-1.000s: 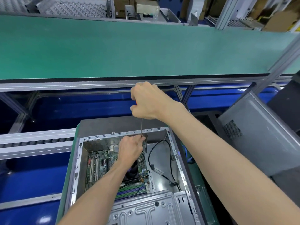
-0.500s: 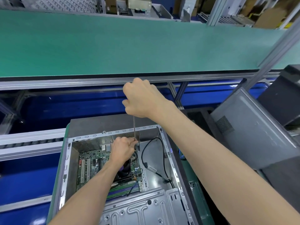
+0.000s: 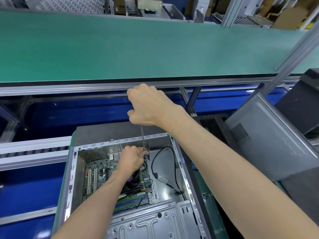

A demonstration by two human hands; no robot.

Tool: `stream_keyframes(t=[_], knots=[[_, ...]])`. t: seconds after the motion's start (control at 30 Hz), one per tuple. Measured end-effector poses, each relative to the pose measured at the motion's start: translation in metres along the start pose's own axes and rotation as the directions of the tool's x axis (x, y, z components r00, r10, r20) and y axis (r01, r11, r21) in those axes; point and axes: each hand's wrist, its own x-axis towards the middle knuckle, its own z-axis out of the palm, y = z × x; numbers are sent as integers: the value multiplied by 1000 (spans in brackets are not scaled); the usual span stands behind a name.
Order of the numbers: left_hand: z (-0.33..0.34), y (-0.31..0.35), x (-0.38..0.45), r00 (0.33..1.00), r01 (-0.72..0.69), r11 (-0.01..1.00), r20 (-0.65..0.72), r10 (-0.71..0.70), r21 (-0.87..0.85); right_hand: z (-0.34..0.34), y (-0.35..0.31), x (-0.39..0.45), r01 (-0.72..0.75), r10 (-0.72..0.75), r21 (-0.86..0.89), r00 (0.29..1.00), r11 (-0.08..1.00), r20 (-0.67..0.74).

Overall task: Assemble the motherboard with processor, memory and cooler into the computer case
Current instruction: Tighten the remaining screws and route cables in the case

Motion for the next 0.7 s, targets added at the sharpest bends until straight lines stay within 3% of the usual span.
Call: stream_keyframes(t=[0.1,0.27,0.47,0.67,0.7], knots=[[0,1,-2,1000,-19,1000,-19,19,19,-4,1,0,-12,6,71,997,997,79],[0,2,-1,999,-34,999,-27,34,2,1,0,-1,-65,50,-139,993,988,-104],[3,-1,0,1000,-17,1000,6,17,5,-12,6,-3,-26,15,71,990,997,142],[4,-2,2,1000,-9,1000,12,9,13,-3,6,-2,-90,83,-153,995,984,-52],[4,-2,2,1000,-9,1000,19,9,21,-4,6,-2,-85,83,-162,996,983,-18]])
